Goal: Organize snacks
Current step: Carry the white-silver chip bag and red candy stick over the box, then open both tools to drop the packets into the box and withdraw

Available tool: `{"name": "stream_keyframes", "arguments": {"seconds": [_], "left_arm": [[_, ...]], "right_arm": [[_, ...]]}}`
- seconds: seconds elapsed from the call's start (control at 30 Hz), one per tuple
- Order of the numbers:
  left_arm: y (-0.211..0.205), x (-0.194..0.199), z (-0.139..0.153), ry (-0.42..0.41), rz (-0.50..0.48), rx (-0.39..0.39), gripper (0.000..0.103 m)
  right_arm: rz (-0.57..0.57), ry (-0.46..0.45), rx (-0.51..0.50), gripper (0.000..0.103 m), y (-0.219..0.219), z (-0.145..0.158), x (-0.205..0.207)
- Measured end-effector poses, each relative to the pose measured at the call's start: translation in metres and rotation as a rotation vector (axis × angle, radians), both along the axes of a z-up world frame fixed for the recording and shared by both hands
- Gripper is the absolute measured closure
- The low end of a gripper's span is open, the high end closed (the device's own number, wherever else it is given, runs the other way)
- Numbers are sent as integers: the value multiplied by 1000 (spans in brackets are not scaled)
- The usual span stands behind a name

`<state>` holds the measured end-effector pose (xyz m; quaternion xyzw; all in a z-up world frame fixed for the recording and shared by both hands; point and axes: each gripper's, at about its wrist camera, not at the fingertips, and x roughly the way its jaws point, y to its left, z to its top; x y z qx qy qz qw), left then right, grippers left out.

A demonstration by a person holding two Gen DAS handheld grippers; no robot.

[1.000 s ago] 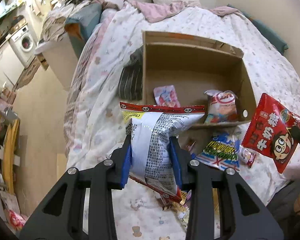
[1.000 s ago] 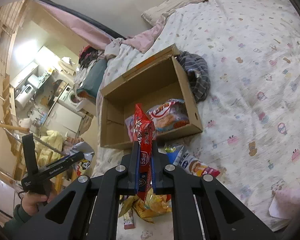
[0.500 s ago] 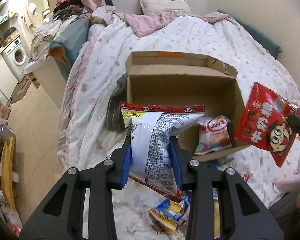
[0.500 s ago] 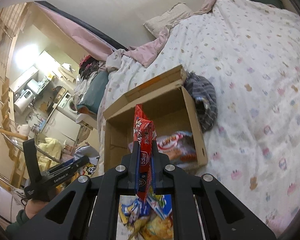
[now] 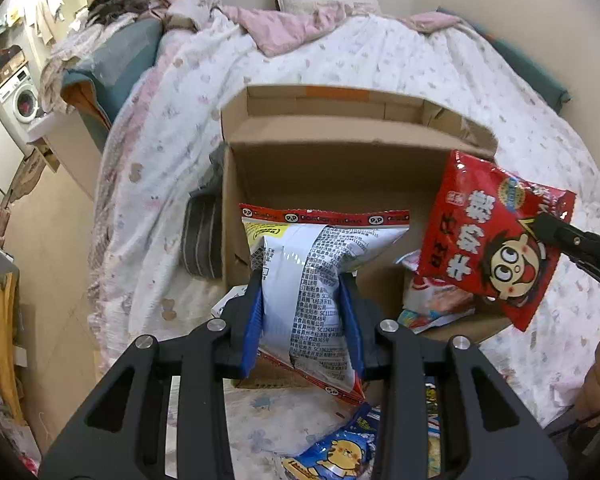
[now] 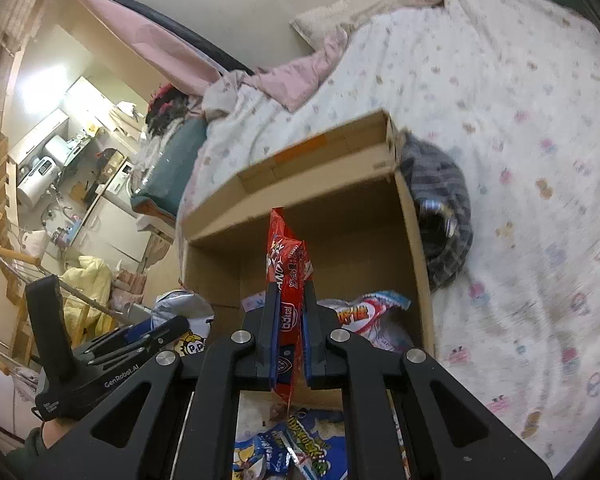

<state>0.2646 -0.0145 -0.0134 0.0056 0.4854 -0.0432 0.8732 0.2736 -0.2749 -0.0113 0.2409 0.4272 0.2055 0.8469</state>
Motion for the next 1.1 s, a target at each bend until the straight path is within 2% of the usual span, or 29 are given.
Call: {"name": "stream_keyframes", "arguments": {"seconds": [0.13,0.4,0.47,0.77,0.9,1.1], "left_arm": [[-7,2,-9,-19,-24,50,71],[-27,0,-4,-64,-81,79,71],[-35,-1,-7,-70,-107,108,71],[-49,3,-27,-20,-142,146,71],[-54,2,-35,-14,-161,179,70],[-51,3,-42,-4,-148,199,69]], "right_arm": [[18,55,14,94,6,-24,7],[93,95,26,94,26,-42,18],[101,111,17,94,29,-47,21],[104,191,9,91,30,-66,28],[80,233,-33,88,29,-78,31],[76,235,-70,85,29,-78,29]]}}
